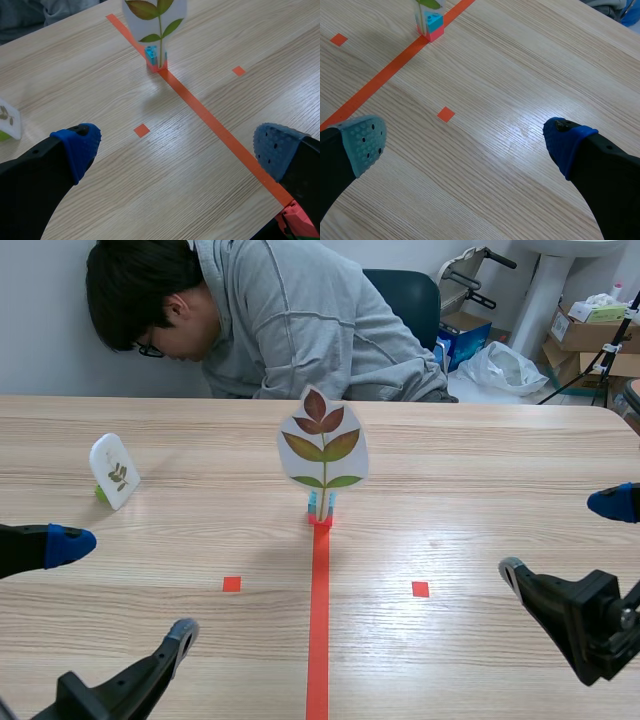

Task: Do the leaf sorting experiment

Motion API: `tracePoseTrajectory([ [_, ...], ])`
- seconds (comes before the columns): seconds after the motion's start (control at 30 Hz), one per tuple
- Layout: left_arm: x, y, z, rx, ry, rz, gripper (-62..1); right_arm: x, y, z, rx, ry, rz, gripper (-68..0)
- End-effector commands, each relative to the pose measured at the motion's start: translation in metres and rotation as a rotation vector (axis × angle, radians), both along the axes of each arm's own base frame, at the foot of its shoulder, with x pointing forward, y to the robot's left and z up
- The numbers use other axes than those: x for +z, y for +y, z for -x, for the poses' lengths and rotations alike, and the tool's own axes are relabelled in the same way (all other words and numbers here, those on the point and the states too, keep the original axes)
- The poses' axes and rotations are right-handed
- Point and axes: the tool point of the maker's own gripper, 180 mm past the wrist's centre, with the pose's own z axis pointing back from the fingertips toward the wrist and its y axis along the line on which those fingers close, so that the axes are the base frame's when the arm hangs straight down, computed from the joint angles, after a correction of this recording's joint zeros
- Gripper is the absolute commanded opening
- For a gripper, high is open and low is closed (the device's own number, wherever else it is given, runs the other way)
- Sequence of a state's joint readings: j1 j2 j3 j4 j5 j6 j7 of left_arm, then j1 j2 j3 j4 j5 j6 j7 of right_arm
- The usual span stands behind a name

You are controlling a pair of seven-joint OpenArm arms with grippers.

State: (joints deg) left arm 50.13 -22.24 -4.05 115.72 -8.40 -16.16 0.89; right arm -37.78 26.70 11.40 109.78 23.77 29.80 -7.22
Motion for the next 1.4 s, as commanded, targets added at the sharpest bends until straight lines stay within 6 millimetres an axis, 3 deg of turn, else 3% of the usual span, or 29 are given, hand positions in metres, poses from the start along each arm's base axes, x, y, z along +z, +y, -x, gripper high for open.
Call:
tracePoseTrajectory([
  [0.0,0.008,-0.001,-0.005,0.003,-0.030,0.014,1.4,0.009,0.001,-0.005,0.009,-0.029,0.002,-1.9],
  [0.17,0.000,-0.002,-0.009,-0.025,-0.010,-0.004,1.4,0.007,0.000,-0.004,0.008,-0.020,0.008,-1.9],
  [0.33,-0.037,0.011,-0.024,-0.047,0.041,-0.019,1.4,0.006,0.000,-0.004,0.007,-0.014,0.011,-1.9],
  [0.5,-0.068,0.029,-0.062,-0.031,0.057,-0.026,1.4,0.006,0.000,-0.004,0.007,-0.014,0.011,-1.9],
  [0.6,-0.078,0.029,-0.090,-0.029,0.050,-0.023,1.4,0.006,0.000,-0.004,0.007,-0.014,0.011,-1.9],
  [0.83,-0.089,0.005,-0.147,-0.104,0.034,-0.052,1.4,0.006,0.000,-0.004,0.007,-0.014,0.011,-1.9],
  [1.07,-0.083,-0.020,-0.194,-0.155,0.003,-0.074,1.4,0.006,0.000,-0.004,0.007,-0.014,0.011,-1.9],
  [1.23,-0.079,-0.043,-0.210,-0.193,0.002,-0.062,1.4,0.006,0.000,-0.004,0.007,-0.014,0.014,-1.9],
  [1.37,-0.077,-0.071,-0.205,-0.275,0.010,-0.051,1.4,0.006,0.000,-0.004,0.007,-0.014,0.015,-1.9],
])
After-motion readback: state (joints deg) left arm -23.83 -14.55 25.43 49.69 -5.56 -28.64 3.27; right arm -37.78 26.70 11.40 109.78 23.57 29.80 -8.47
